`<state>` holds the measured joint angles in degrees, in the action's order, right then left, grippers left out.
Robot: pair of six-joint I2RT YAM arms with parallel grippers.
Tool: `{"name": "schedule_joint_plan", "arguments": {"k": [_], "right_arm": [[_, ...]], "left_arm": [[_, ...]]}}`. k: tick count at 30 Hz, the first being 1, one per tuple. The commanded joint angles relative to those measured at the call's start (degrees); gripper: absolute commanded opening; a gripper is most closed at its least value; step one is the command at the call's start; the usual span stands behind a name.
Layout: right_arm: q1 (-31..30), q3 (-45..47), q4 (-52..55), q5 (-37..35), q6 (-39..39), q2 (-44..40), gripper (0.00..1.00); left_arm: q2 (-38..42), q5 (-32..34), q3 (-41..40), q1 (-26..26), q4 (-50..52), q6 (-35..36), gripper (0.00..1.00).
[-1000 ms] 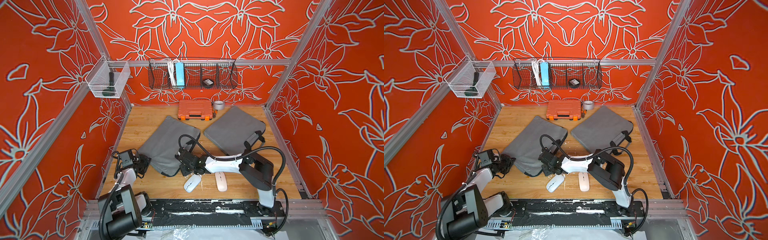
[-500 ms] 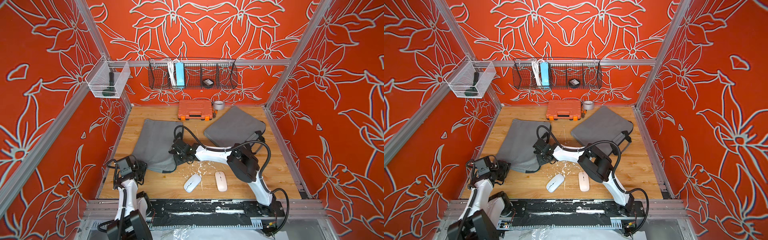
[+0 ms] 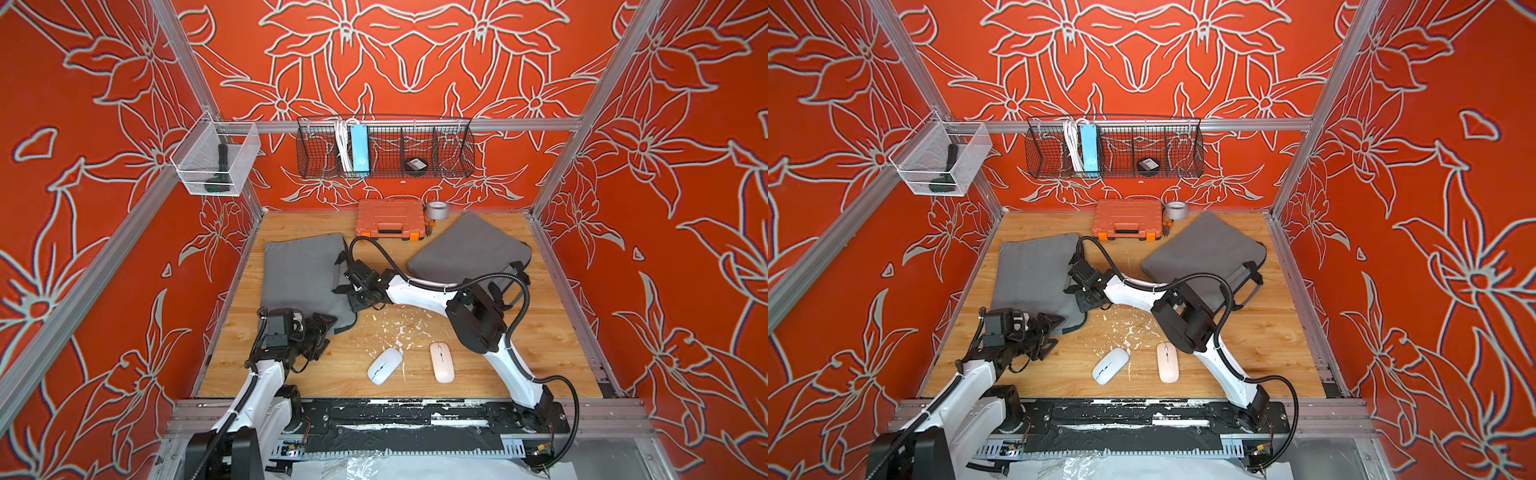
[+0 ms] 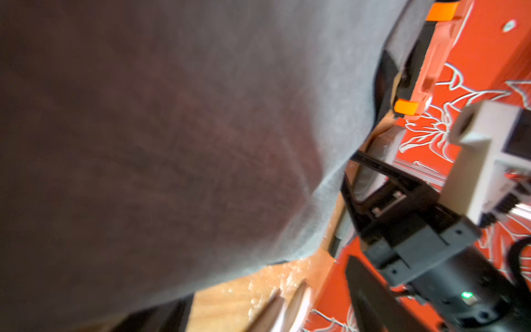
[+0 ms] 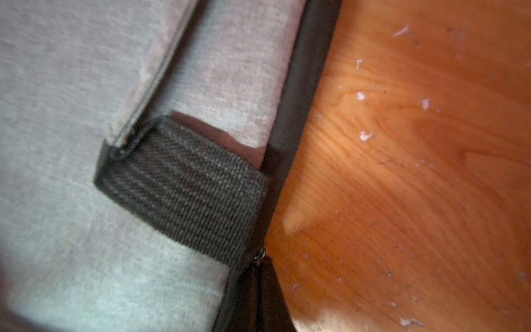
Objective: Put the mouse into the laptop bag
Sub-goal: Unzip the zipper on the zippered laptop bag.
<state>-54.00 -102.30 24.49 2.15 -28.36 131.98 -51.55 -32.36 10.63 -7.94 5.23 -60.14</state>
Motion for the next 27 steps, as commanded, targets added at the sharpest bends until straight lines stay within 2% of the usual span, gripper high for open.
{"name": "schedule_joint_plan", "arguments": {"k": [1, 4, 6, 11, 16, 21, 27], "right_arm": [[-1.01, 6.14, 0.45, -0.21, 2.44, -3.99, 0.0], [-1.54, 13.04, -2.35, -1.48, 3.55, -8.47, 0.0], [-1.89, 17.89, -4.49, -2.03, 3.66, -11.5, 0.0], [-4.86, 26.26, -7.92, -2.5, 4.36, -16.51, 0.0], [-9.28, 27.9, -9.03, -1.9, 3.25, -16.94, 0.0], [-13.89, 25.67, -8.48, -1.75, 2.8, -16.23, 0.0], [-14.73, 19.22, -5.53, -4.51, -1.0, -12.15, 0.0]], "left_arm": [[-2.63, 6.52, -2.02, 0.47, -2.57, -4.88, 0.35], [-4.61, 7.26, -2.18, 0.4, -4.48, -5.99, 0.07], [-8.03, 7.05, -2.49, 0.68, -6.56, -7.06, 0.0], [-11.13, 7.71, -1.54, 1.84, -8.75, -8.15, 0.0], [-9.6, 9.44, -1.34, 3.86, -9.19, -10.71, 0.0], [-8.59, 10.27, -0.71, 4.95, -8.58, -11.92, 0.0], [-6.54, 9.77, -0.61, 5.56, -6.46, -12.32, 0.0]]}}
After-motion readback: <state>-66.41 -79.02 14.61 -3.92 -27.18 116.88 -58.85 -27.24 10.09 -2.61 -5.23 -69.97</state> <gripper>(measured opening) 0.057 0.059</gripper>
